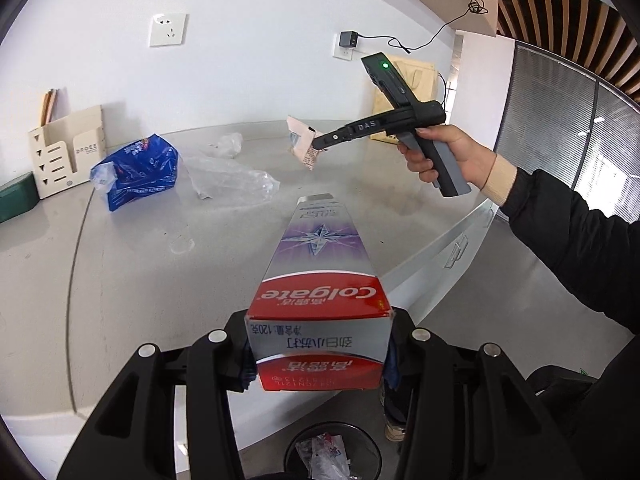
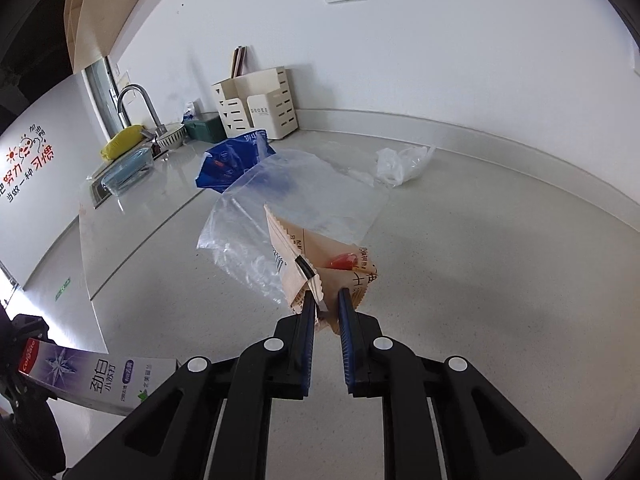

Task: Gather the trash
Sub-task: 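Carry the toothpaste box and paper wrapper down over the wastebasket, then open both grippers to drop the box and wrapper into the wastebasket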

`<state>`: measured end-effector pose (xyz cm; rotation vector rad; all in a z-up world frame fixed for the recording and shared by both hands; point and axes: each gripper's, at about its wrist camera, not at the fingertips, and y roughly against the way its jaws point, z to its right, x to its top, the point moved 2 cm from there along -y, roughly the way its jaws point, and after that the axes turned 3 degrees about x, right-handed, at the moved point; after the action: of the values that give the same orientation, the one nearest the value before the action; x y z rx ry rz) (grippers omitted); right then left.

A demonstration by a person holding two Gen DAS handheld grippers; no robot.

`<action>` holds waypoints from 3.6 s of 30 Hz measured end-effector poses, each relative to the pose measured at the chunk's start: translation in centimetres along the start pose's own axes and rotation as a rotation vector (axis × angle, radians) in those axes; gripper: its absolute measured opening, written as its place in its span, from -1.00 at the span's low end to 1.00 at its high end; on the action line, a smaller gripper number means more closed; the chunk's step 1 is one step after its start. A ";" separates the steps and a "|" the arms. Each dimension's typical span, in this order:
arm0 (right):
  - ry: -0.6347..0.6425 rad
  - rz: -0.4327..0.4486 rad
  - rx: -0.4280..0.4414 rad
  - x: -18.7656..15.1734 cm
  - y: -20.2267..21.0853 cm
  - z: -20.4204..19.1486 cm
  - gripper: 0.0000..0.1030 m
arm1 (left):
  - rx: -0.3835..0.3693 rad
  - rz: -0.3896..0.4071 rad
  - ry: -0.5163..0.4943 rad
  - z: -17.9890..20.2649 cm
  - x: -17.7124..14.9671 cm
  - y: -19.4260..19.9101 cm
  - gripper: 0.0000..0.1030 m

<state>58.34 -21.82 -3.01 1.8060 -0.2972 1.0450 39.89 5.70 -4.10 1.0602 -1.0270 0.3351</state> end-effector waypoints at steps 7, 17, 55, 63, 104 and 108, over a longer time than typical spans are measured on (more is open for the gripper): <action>0.033 0.018 0.022 -2.4 2.5 -3.2 -0.69 | 0.017 0.003 -0.006 0.4 -1.3 2.2 -0.10; 0.083 0.055 0.047 -7.8 6.6 -8.0 -0.68 | 0.013 -0.016 -0.022 3.1 -4.2 5.1 -0.10; 0.023 -0.411 0.209 -36.9 -11.7 -17.6 -0.68 | -0.086 -0.596 0.103 0.7 -30.0 -9.4 -0.10; 0.018 -0.617 0.206 -41.9 -21.2 -15.7 -0.67 | -0.078 -0.829 0.073 0.5 -37.2 -18.1 -0.10; 0.149 -0.430 0.268 -31.9 -13.8 -18.9 0.88 | 0.000 -0.635 0.053 -0.8 -26.3 -10.4 0.91; 0.256 -0.350 0.270 -28.4 -9.5 -20.7 0.88 | 0.027 -0.519 0.050 -1.5 -22.1 -6.1 0.91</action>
<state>36.38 -6.75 -27.77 1.8471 0.3202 1.0843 33.33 9.01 -25.83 1.2913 -0.6708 -0.0474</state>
